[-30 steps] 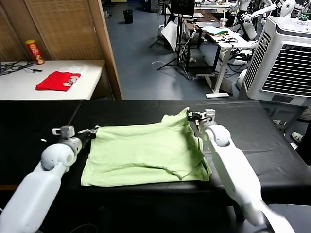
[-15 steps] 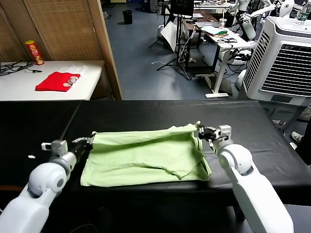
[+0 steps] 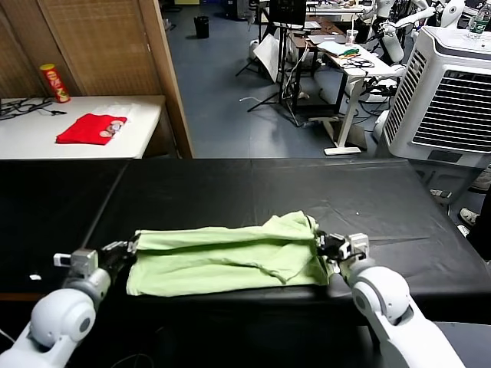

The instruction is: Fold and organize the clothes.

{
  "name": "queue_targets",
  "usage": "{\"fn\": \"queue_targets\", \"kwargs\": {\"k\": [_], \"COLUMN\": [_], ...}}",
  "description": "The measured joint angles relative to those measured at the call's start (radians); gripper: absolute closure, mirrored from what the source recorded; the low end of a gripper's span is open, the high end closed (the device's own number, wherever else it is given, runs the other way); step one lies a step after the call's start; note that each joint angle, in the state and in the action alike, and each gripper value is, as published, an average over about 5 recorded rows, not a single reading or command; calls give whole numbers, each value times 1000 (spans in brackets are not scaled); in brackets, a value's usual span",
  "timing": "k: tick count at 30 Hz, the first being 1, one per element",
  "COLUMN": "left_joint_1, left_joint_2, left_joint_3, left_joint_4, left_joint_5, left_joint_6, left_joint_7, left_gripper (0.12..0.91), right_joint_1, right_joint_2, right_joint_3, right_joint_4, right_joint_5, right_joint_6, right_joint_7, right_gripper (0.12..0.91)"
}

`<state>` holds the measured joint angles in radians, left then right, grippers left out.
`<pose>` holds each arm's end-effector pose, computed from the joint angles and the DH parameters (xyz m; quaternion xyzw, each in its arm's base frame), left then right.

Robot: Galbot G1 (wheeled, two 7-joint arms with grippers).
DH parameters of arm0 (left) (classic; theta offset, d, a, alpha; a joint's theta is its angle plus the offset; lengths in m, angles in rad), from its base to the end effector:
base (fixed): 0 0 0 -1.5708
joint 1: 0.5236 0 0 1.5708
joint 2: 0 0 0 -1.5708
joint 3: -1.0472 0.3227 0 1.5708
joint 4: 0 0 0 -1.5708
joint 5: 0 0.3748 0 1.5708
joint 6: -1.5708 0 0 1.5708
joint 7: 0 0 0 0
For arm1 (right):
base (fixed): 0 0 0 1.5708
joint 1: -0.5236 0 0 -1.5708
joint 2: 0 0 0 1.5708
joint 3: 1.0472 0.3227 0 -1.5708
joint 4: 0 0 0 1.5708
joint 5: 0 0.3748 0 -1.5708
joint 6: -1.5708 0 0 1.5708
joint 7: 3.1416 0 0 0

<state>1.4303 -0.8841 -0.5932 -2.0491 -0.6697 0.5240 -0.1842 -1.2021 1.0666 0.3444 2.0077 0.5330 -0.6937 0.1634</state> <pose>0.2699 0.1131 -0.2182 -0.0317 -0.9698 -0.0471 0.2373 0.3035 -0.0263 -0.2224 0.1074 -0.9571 0.0384 0.2665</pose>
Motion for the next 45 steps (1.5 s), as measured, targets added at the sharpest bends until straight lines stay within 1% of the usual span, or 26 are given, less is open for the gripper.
{"fn": "queue_targets", "kwargs": {"k": [4, 6, 7, 9, 10, 11, 12, 15, 16, 17, 18, 20, 21, 23, 24, 31, 36, 39, 42, 43, 45], "left_joint_1": [32, 48, 56, 71, 78, 85, 90, 101, 102, 101, 97, 83, 72, 44, 27, -92, -131, -137, -139, -139, -139], "left_joint_2": [-9, -13, -15, -19, -21, -23, -24, -27, -28, -30, -32, -38, -42, -49, -52, -70, -75, -75, -75, -75, -75], "left_joint_3": [-6, -11, -14, -21, -25, -29, -33, -46, -49, -51, -52, -49, -45, -36, -30, 13, 24, 27, 29, 29, 29], "left_joint_4": [-14, -22, -27, -37, -42, -47, -51, -64, -66, -68, -67, -60, -53, -31, -18, 92, 160, 185, 199, 202, 207], "left_joint_5": [20, 30, 34, 39, 39, 38, 36, 18, 11, 4, -2, -8, -9, -16, -21, -68, -111, -123, -124, -124, -124], "left_joint_6": [3, 9, 12, 18, 20, 22, 24, 24, 22, 19, 15, 9, 6, 3, 3, 2, 5, 7, 8, 9, 8], "left_joint_7": [3, 5, 6, 8, 9, 9, 9, 9, 10, 10, 10, 10, 10, 11, 11, 13, 25, 36, 41, 42, 45], "left_gripper": [902, 902, 902, 898, 883, 851, 820, 659, 608, 541, 491, 379, 333, 266, 249, 232, 232, 232, 243, 263, 338], "right_joint_1": [-28, -38, -42, -45, -44, -41, -35, -3, 14, 32, 53, 98, 121, 167, 189, 299, 323, 326, 329, 329, 328], "right_joint_2": [0, -2, -3, -3, -3, -2, 1, 13, 19, 26, 33, 50, 60, 80, 90, 143, 162, 169, 179, 183, 191], "right_joint_3": [5, 12, 16, 25, 30, 34, 37, 35, 30, 24, 16, -2, -12, -33, -43, -96, -107, -111, -113, -113, -113], "right_joint_4": [22, 34, 40, 51, 55, 58, 59, 46, 36, 23, 8, -32, -55, -106, -132, -295, -359, -379, -395, -399, -403], "right_joint_5": [-2, -2, -1, 2, 5, 7, 9, -1, -10, -21, -32, -53, -62, -79, -86, -103, -111, -112, -119, -123, -134], "right_joint_6": [1, 0, 0, 1, 1, 3, 6, 30, 41, 50, 57, 66, 70, 78, 82, 89, 86, 83, 83, 84, 89], "right_joint_7": [-19, -27, -31, -37, -38, -38, -38, -38, -37, -38, -38, -40, -41, -45, -48, -62, -62, -65, -68, -68, -65], "right_gripper": [894, 844, 803, 695, 645, 578, 528, 362, 323, 281, 255, 235, 231, 228, 228, 227, 239, 297, 400, 454, 551]}}
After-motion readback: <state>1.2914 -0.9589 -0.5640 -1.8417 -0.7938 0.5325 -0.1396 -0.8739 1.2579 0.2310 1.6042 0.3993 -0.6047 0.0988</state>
